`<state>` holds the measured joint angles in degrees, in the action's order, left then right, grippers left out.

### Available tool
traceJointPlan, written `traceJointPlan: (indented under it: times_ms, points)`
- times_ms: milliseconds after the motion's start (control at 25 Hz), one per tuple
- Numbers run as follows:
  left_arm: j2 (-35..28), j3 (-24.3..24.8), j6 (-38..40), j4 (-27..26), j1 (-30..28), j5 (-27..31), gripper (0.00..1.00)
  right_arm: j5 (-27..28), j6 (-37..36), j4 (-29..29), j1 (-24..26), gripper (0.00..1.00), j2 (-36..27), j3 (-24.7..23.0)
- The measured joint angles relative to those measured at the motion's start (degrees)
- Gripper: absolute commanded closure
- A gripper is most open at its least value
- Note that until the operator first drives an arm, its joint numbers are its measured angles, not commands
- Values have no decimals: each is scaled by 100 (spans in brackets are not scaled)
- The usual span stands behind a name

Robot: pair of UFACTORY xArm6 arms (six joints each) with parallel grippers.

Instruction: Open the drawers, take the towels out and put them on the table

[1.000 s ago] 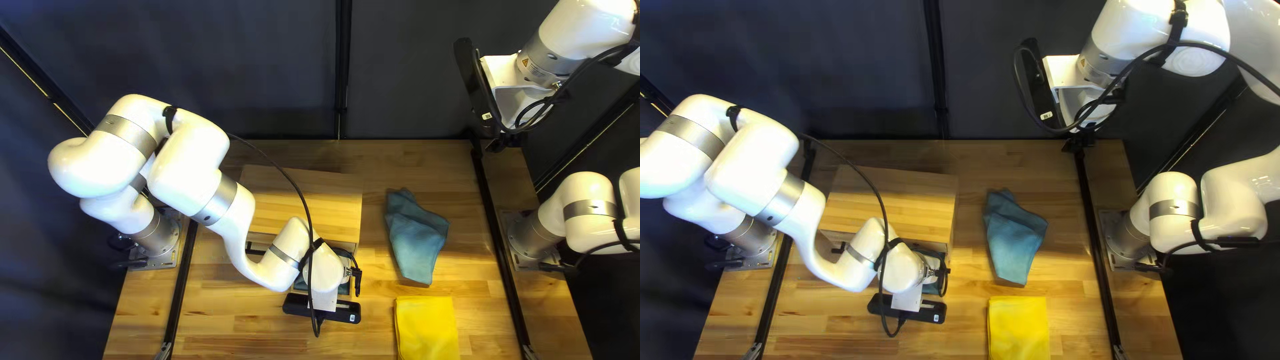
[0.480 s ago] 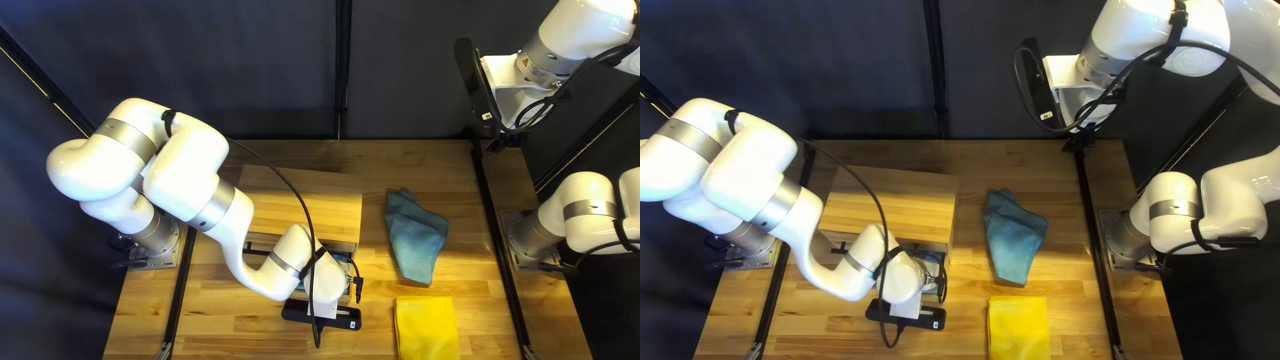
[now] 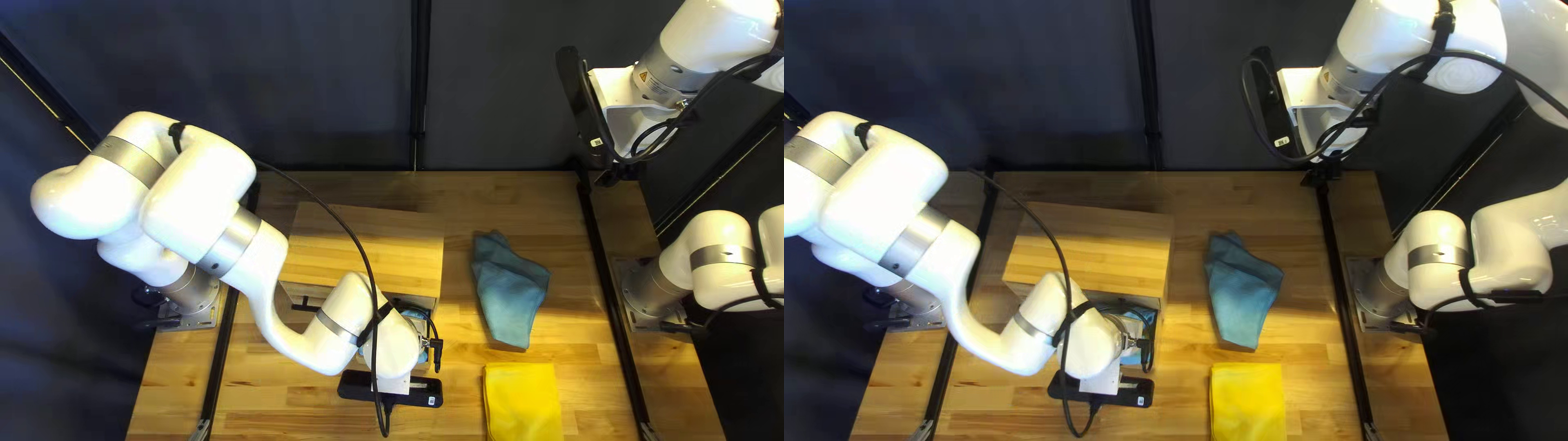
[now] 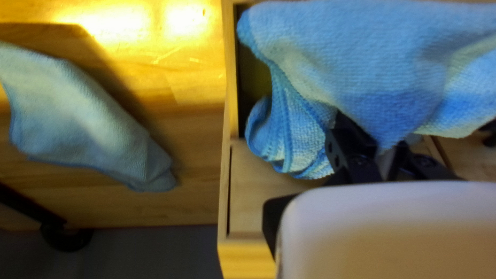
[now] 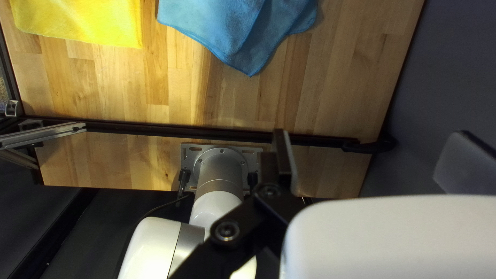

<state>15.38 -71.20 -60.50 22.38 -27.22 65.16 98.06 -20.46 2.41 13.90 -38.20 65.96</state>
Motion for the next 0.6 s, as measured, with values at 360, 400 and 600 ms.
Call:
traceJointPlan:
  times_ms: [360,400,600]
  points:
    - [-56,-963,-182,-13,-250,1055,100,0,0,0,0,0,0,0]
    - [5,-1142,-207,-6,-279,1194,100,0,0,0,0,0,0,0]
    - [562,-2384,-390,89,-423,1999,100,0,0,0,0,0,0,0]
